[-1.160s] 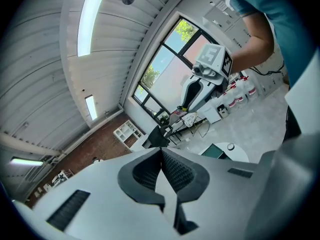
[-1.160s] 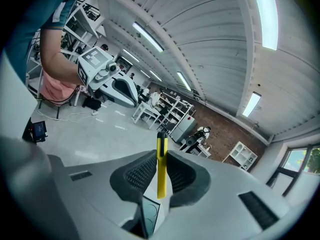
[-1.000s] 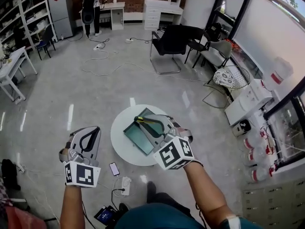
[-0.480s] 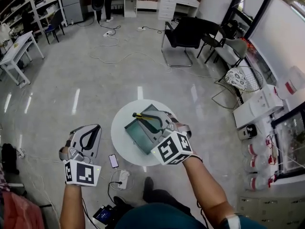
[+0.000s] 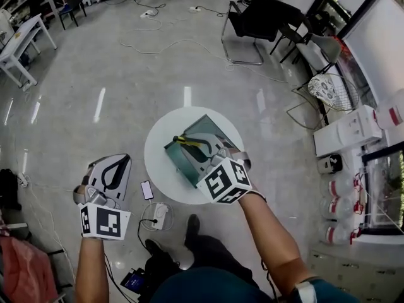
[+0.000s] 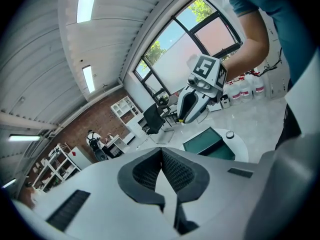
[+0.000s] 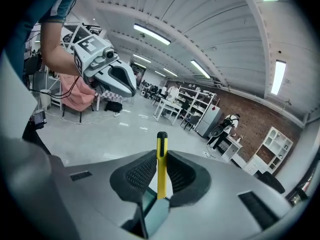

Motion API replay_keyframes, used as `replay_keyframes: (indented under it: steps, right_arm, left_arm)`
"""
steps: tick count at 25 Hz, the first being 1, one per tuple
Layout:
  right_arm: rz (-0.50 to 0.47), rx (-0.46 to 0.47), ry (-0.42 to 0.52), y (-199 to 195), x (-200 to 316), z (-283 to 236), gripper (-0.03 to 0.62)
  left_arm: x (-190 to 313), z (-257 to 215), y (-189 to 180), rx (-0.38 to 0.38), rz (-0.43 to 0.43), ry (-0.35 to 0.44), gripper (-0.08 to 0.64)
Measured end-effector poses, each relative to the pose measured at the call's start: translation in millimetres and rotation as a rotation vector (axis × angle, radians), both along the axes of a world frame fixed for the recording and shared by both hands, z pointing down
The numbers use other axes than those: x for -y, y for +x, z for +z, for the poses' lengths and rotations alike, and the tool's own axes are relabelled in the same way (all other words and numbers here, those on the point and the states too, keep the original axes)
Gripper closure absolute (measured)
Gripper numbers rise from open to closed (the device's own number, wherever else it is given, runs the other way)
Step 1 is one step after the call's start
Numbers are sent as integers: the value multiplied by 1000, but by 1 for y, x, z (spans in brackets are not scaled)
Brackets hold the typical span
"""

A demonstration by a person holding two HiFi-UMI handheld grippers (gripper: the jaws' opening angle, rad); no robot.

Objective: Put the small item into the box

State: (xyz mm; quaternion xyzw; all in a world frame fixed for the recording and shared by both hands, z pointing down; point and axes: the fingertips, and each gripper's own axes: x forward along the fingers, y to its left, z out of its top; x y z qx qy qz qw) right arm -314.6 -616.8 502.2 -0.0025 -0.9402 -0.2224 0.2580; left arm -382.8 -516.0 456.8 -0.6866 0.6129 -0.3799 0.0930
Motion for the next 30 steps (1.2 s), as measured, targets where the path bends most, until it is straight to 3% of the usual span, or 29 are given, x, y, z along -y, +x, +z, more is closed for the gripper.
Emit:
replay_keyframes:
  steps: [20, 30]
  right_arm:
    - [-6, -234, -116, 2, 25, 218, 512]
    - [-15, -342, -164, 3, 23, 300, 512]
  left_arm:
    - [13, 165, -8, -108, -23, -120, 540]
    - [11, 220, -11, -146, -24, -164, 541]
